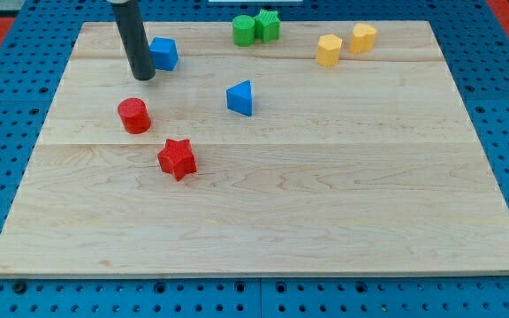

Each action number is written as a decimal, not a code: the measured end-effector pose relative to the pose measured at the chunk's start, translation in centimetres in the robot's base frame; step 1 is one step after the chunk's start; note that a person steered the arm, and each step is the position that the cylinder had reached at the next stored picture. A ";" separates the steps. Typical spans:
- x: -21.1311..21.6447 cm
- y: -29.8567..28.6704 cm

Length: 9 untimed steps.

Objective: Place the blue blocks at the center of the board

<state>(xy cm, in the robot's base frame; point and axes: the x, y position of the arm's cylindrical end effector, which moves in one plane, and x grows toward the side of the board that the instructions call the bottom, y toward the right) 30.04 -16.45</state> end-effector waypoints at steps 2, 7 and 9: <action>-1.5 -2.7; -1.4 7.1; 1.2 11.2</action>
